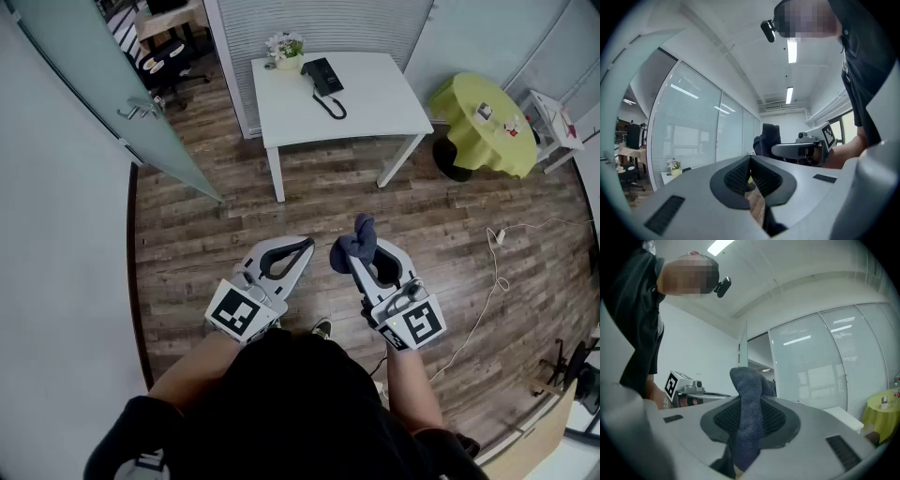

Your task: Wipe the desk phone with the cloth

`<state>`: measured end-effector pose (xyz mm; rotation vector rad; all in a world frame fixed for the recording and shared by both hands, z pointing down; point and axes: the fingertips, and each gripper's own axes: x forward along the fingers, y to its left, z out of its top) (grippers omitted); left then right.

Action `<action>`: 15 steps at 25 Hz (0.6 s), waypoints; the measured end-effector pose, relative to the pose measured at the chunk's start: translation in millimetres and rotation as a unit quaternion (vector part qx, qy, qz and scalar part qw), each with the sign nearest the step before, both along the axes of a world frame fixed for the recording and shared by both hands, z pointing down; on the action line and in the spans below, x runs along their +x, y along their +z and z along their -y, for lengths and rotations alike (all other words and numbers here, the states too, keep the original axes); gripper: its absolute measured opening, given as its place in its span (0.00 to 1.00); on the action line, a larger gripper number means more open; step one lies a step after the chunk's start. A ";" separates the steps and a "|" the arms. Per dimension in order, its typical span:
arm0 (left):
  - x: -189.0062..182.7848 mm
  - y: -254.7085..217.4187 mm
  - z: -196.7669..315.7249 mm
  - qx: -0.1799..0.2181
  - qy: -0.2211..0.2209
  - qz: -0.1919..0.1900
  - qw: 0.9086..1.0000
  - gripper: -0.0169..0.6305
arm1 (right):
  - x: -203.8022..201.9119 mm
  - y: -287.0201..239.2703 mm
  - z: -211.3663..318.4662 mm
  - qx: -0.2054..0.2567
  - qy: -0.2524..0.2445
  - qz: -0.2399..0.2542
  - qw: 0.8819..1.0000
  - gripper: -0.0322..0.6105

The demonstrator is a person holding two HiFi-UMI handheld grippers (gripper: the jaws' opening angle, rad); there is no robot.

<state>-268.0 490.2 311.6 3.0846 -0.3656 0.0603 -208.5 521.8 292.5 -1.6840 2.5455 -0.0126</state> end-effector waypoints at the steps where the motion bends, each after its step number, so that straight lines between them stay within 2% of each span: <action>1: 2.1 -1.1 0.0 0.002 0.001 -0.002 1.000 0.04 | 0.9 -0.3 0.1 0.001 0.000 -0.001 1.000 0.23; 13: 17.6 -2.2 -15.2 0.009 0.000 -0.001 1.000 0.04 | 13.6 2.3 -13.9 -0.002 -0.009 -0.014 1.000 0.23; 15: 19.9 2.6 -19.1 0.010 -0.001 0.014 1.000 0.04 | 16.8 1.6 -17.6 -0.001 -0.015 -0.013 1.000 0.23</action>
